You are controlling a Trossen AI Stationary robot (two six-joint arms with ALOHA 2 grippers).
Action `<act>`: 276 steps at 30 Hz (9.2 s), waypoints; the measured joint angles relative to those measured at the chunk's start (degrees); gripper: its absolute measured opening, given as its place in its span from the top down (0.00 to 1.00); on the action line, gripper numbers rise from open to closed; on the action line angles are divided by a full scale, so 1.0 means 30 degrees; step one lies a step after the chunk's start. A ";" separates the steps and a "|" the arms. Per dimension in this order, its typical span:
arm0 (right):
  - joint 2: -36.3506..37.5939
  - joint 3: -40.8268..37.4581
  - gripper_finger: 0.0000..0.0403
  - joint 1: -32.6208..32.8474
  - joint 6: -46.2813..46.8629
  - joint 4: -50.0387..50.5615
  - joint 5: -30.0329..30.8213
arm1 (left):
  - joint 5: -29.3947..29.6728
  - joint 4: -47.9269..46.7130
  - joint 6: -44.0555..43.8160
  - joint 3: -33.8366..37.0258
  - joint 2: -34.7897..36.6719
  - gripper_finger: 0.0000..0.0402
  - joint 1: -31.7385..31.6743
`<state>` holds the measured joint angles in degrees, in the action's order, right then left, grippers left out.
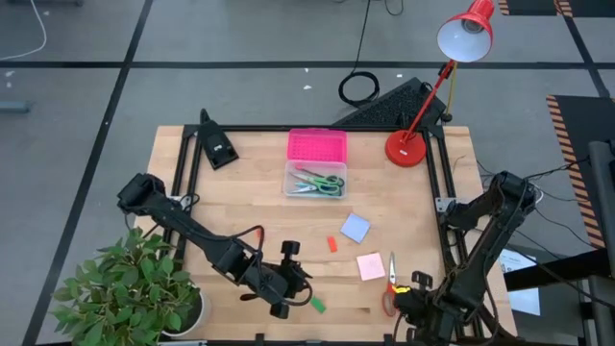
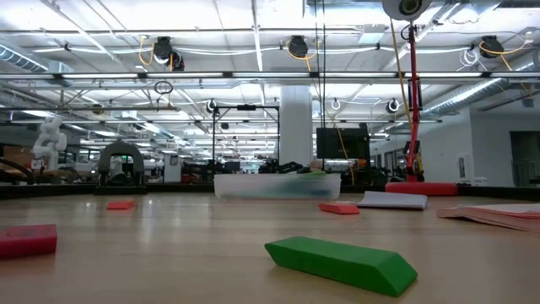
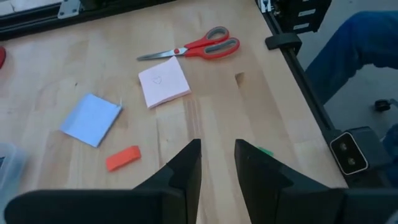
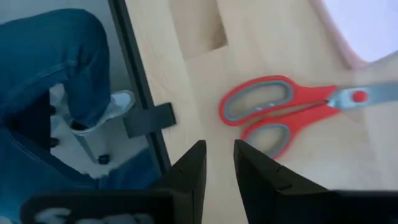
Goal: Pack school essentials
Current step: Put the orange scissors into the supply box
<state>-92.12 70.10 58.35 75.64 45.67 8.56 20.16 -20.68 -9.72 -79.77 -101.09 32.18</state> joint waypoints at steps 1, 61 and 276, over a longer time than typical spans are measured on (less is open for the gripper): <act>-0.0059 -0.0247 0.79 -0.0033 -0.0021 -0.0393 0.0007 | 0.0007 0.0019 -0.0007 0.0000 -0.0063 0.75 0.0002; -0.2489 -0.5330 0.75 0.0196 -0.0998 -0.3765 -0.1202 | -0.0270 0.0420 0.0664 -0.0007 -0.0876 0.75 -0.1644; 1.3532 -1.0552 0.54 -0.9034 -1.8586 -0.6586 0.8051 | -0.1800 0.6731 1.5954 0.3150 -0.3316 0.93 -1.5130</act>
<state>-51.53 38.44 31.24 19.88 25.91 32.71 14.76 -0.48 38.15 -70.32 -111.04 -13.21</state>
